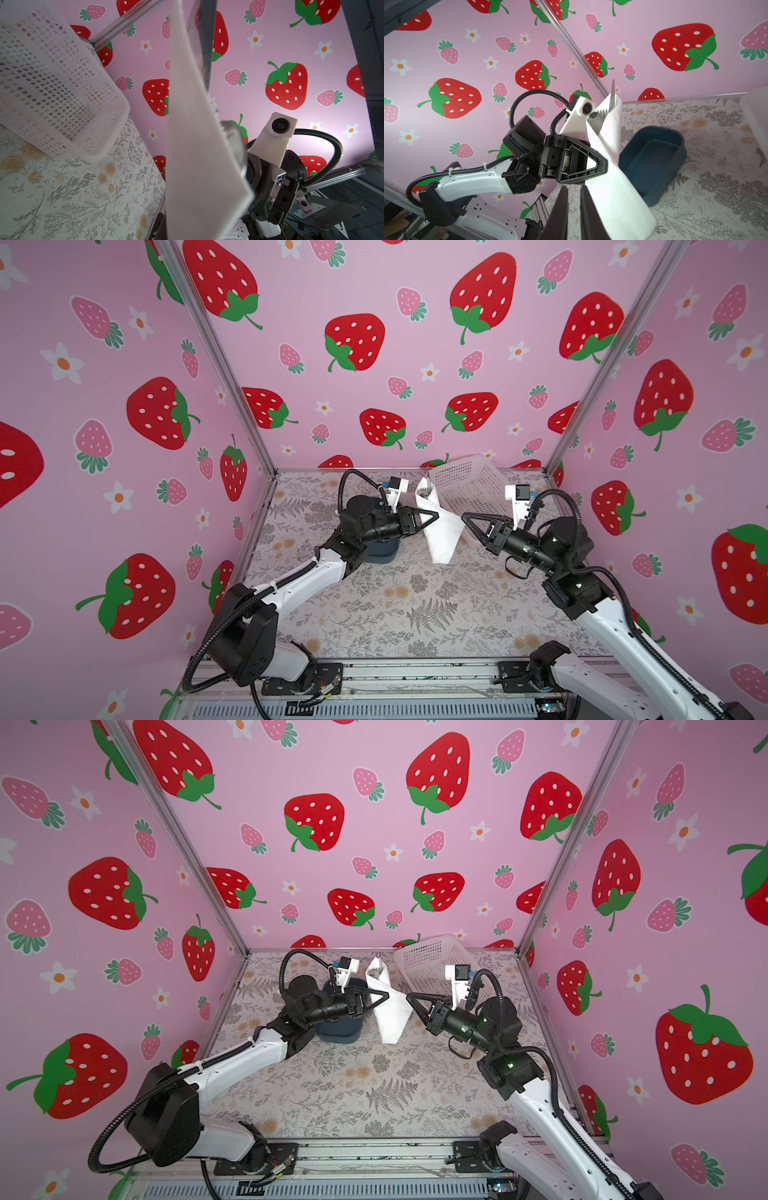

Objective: Place the utensils on the paper napkin and roll it up

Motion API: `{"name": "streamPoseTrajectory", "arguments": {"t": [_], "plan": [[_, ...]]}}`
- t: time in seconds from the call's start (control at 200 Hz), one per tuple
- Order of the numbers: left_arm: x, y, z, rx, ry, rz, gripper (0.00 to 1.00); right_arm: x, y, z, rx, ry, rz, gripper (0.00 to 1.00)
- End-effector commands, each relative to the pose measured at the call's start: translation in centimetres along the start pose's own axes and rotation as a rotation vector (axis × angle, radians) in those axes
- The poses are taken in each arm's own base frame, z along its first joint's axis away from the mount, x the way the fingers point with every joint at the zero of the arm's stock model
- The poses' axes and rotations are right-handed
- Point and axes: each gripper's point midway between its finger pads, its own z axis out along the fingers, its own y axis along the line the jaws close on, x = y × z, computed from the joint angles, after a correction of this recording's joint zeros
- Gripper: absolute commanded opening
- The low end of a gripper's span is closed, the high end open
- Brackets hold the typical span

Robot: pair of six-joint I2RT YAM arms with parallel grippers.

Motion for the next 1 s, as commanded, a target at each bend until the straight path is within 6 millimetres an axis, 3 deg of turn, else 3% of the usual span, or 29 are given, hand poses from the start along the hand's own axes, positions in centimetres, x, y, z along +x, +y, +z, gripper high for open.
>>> {"name": "streamPoseTrajectory", "arguments": {"t": [0.0, 0.07, 0.25, 0.415, 0.665, 0.805, 0.995], "plan": [[-0.9, -2.8, -0.6, 0.065, -0.024, 0.061, 0.15, 0.3, 0.5, 0.9, 0.008, 0.038, -0.024, 0.12], [-0.8, -2.8, -0.6, 0.066, -0.019, 0.059, 0.15, 0.7, -0.8, 2.3, 0.061, 0.058, -0.020, 0.11], [-0.7, -3.2, -0.6, 0.077, -0.011, 0.064, 0.15, 0.1, -1.7, 3.8, 0.109, 0.057, -0.032, 0.08], [-0.8, -3.4, -0.6, 0.080, -0.014, 0.070, 0.15, -0.2, -3.7, 4.5, 0.200, 0.043, -0.010, 0.08], [-0.8, -3.6, -0.7, 0.087, -0.013, 0.075, 0.15, -0.4, -5.1, 4.7, 0.258, 0.016, 0.038, 0.10], [-0.7, -3.4, -0.7, 0.082, -0.018, 0.070, 0.15, -0.6, -4.2, 4.3, 0.234, 0.014, 0.032, 0.12], [-0.7, -3.2, -0.8, 0.068, -0.025, 0.069, 0.15, -1.0, -2.5, 1.9, 0.216, -0.007, 0.000, 0.17]]}}
